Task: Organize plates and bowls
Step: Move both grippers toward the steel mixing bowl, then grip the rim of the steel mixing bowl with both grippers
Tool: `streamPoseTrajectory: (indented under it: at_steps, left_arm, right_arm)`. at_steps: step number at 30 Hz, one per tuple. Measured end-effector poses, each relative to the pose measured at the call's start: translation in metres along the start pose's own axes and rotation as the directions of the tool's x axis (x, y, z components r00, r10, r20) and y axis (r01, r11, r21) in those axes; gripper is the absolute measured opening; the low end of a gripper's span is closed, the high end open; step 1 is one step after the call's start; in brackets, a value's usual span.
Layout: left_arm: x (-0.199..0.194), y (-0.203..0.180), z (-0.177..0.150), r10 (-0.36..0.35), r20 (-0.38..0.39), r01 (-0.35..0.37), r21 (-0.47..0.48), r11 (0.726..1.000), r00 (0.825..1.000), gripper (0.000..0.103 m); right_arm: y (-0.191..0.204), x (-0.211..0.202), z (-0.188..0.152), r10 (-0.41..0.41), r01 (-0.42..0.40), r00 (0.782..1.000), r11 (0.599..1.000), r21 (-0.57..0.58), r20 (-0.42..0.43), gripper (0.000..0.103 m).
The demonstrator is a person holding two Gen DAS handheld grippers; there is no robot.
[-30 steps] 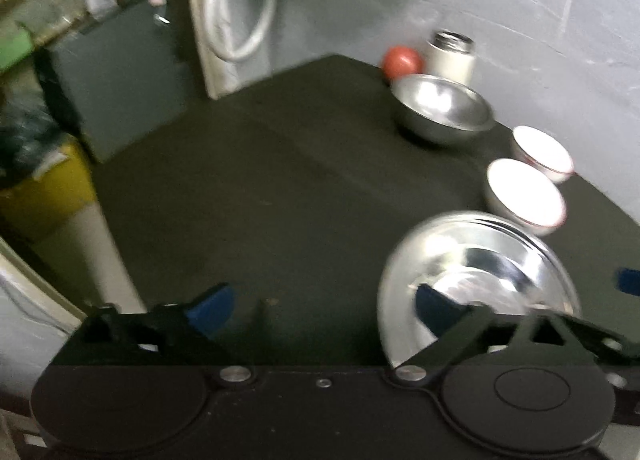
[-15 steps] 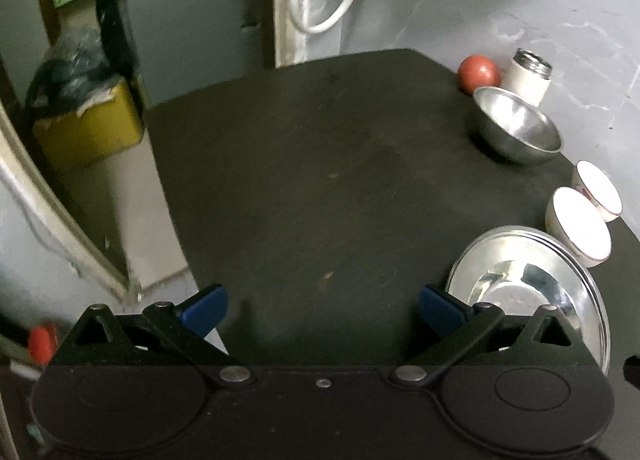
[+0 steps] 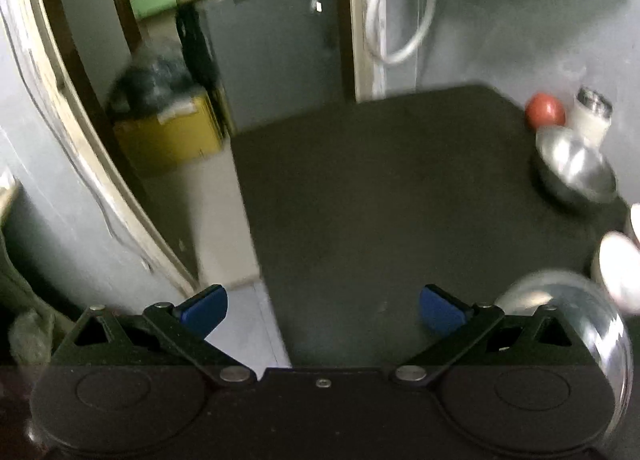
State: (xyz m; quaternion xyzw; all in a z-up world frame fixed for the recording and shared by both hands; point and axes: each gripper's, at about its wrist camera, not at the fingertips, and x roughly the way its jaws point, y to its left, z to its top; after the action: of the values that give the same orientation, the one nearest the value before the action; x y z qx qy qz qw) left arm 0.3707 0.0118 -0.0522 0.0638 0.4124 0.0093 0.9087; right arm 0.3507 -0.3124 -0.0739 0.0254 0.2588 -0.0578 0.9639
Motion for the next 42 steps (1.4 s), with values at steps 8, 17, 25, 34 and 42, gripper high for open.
streamPoseTrajectory:
  at_steps: [8,17,25,34,42]
  left_arm:
    - [0.014,-0.099,0.065,0.041,0.092,-0.043,0.014,0.999,0.995,0.102]
    - [0.068,-0.181,0.094,-0.06,0.021,0.059,0.039,0.997,0.998,0.102]
    - [0.111,-0.189,0.095,-0.067,-0.109,0.062,-0.046,0.997,0.992,0.102]
    - [0.12,-0.188,0.092,-0.152,-0.158,0.133,-0.125,0.983,0.976,0.079]
    - [0.118,-0.194,0.092,-0.266,-0.147,0.244,-0.156,0.957,0.953,0.015]
  right_arm:
    - [-0.047,0.071,0.033,0.13,-0.126,0.985,0.991,0.047,-0.117,0.103]
    - [-0.054,0.119,0.034,0.185,-0.186,0.963,0.982,0.017,-0.198,0.081]
    - [-0.051,0.143,0.029,0.221,-0.229,0.939,0.973,0.001,-0.264,0.076]
    - [-0.051,0.156,0.031,0.258,-0.266,0.934,0.964,0.001,-0.248,0.038]
    - [-0.05,0.159,0.032,0.301,-0.309,0.919,0.951,0.008,-0.256,0.029]
